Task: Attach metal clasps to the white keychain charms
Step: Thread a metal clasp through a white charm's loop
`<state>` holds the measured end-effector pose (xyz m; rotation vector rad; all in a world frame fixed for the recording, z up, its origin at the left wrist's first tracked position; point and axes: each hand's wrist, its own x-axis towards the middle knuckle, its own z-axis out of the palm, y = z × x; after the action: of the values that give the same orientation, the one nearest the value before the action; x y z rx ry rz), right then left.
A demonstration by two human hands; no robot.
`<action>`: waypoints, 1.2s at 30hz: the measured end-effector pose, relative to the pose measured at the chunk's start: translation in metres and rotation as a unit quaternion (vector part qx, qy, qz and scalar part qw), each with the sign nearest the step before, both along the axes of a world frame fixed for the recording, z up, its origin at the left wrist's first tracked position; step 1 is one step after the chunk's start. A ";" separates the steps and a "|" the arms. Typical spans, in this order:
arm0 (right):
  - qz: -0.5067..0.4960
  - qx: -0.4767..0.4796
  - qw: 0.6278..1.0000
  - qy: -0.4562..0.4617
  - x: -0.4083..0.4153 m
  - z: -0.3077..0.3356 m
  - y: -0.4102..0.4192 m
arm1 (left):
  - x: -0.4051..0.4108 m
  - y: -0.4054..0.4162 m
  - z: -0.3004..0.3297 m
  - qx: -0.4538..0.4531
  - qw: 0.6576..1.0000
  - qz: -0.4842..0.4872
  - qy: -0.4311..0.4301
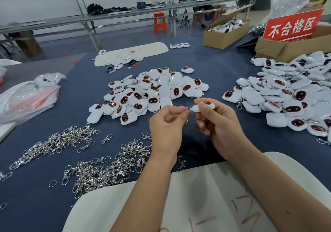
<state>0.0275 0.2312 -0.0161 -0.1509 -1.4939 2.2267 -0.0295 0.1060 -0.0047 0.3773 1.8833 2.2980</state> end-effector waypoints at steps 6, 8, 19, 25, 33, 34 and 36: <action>-0.039 0.062 0.997 -0.028 0.001 -0.002 -0.002 | -0.010 -0.008 -0.004 -0.180 0.955 0.005 0.237; -0.060 0.113 0.991 -0.048 0.001 -0.004 -0.003 | -0.012 -0.012 -0.005 -0.240 0.919 -0.001 0.313; -0.019 -0.030 0.999 -0.032 0.000 0.004 0.001 | -0.003 -0.005 -0.002 -0.106 0.986 -0.034 0.127; -0.007 -0.055 0.998 -0.034 0.001 0.007 0.001 | -0.002 -0.005 0.000 -0.107 0.987 -0.065 0.101; 0.019 -0.043 0.999 -0.027 0.002 0.006 -0.001 | -0.002 -0.001 -0.002 -0.060 0.995 -0.047 0.058; 0.020 -0.039 0.999 -0.023 0.002 0.005 -0.001 | -0.001 -0.001 -0.002 -0.043 0.997 -0.042 0.049; 0.023 -0.028 0.999 -0.014 0.001 0.004 -0.001 | 0.000 0.000 -0.001 -0.012 0.999 -0.033 0.036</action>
<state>0.0285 0.2304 -0.0124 -0.1690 -1.4638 2.3135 -0.0292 0.1063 -0.0057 0.5174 1.8994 2.2464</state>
